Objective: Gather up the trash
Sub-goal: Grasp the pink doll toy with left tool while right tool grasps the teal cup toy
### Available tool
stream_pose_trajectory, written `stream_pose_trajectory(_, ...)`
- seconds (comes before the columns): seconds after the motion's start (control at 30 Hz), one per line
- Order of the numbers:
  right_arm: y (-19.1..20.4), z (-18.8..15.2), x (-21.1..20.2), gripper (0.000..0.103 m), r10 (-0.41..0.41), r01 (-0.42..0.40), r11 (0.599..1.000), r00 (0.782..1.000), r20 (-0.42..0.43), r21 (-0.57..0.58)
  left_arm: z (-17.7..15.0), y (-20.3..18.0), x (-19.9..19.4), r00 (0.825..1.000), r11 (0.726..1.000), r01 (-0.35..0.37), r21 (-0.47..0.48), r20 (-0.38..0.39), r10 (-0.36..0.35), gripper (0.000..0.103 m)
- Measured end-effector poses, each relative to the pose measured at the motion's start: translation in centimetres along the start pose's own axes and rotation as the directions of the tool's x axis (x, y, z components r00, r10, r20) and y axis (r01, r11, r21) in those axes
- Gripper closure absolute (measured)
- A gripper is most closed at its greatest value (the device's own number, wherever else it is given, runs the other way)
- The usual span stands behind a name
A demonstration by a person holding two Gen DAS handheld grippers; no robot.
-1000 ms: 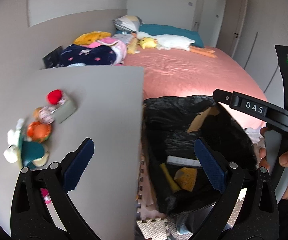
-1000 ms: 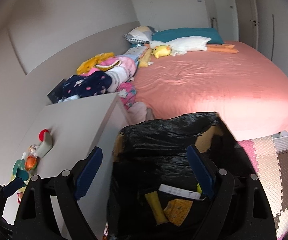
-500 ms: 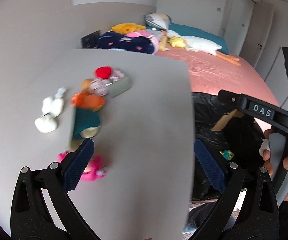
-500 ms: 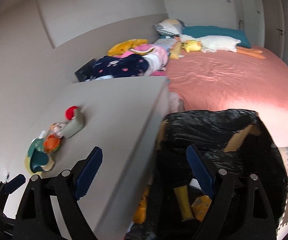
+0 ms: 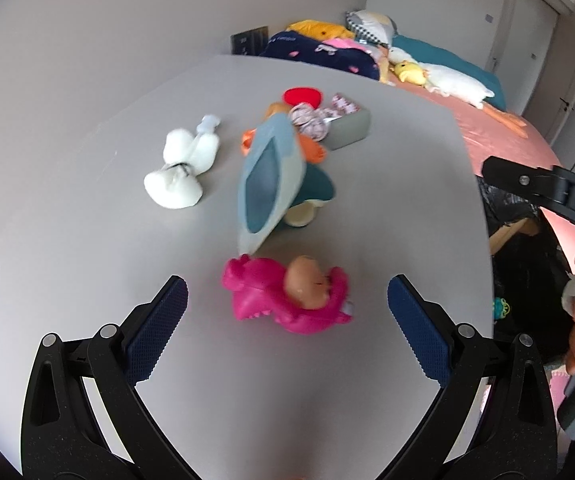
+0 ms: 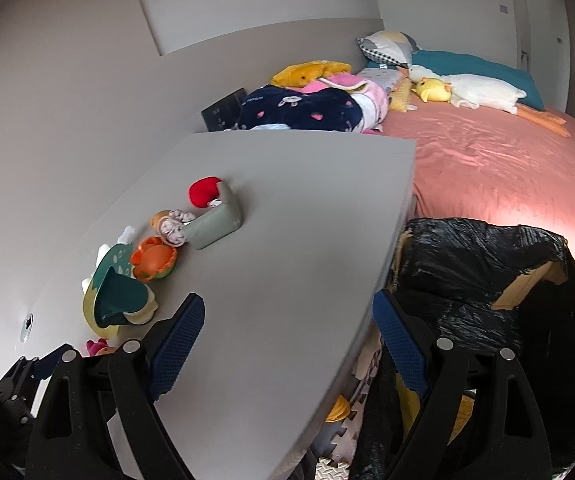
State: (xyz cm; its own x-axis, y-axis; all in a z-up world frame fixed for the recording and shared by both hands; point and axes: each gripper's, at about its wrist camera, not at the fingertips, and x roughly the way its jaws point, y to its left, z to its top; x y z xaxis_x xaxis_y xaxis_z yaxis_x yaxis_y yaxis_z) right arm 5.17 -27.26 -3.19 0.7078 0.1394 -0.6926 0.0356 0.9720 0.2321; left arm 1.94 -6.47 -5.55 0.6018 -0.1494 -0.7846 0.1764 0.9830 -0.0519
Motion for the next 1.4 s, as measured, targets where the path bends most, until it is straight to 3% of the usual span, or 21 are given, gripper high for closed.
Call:
stream_pose_trajectory(0.1,0.7,0.0,0.3,0.017,0.008,-0.008,1.000,1.000,-0.006,-0.014,-0.4,0.6,0.6,1.000,1.000,-0.005,-0.006,-0.005,0.005,0.008)
stream_pose_trajectory(0.27,2.3,-0.1,1.2,0.017,0.032,-0.033,0.999,0.999,-0.024,-0.039,-0.8,1.5,1.3,0.999,0.999,0.029,-0.028,-0.027,-0.030,0.037)
stream_pose_trajectory(0.6,6.9,-1.3,2.9,0.017,0.076,-0.088,0.983,0.994,-0.081,-0.158,-1.5,4.8,-0.6,1.000,0.998,0.007,-0.060,-0.004,-0.008,0.038)
stream_pose_trajectory(0.83,11.0,-2.3,5.5,0.017,0.053,-0.099,0.938,0.988,-0.145,-0.333,-1.3,8.2,-1.8,1.000,0.990,-0.013,-0.138,0.010,0.015,0.038)
stream_pose_trajectory(1.17,14.5,-1.8,7.8,0.017,0.079,-0.147,0.895,0.981,-0.176,-0.421,-1.5,10.6,-2.3,1.000,0.980,-0.020,-0.195,0.014,0.024,0.038)
stream_pose_trajectory(1.4,16.7,-1.9,8.6,0.039,0.125,-0.201,0.866,0.974,-0.191,-0.457,-1.5,11.3,-2.3,1.000,0.978,-0.024,-0.208,0.012,0.027,0.038)
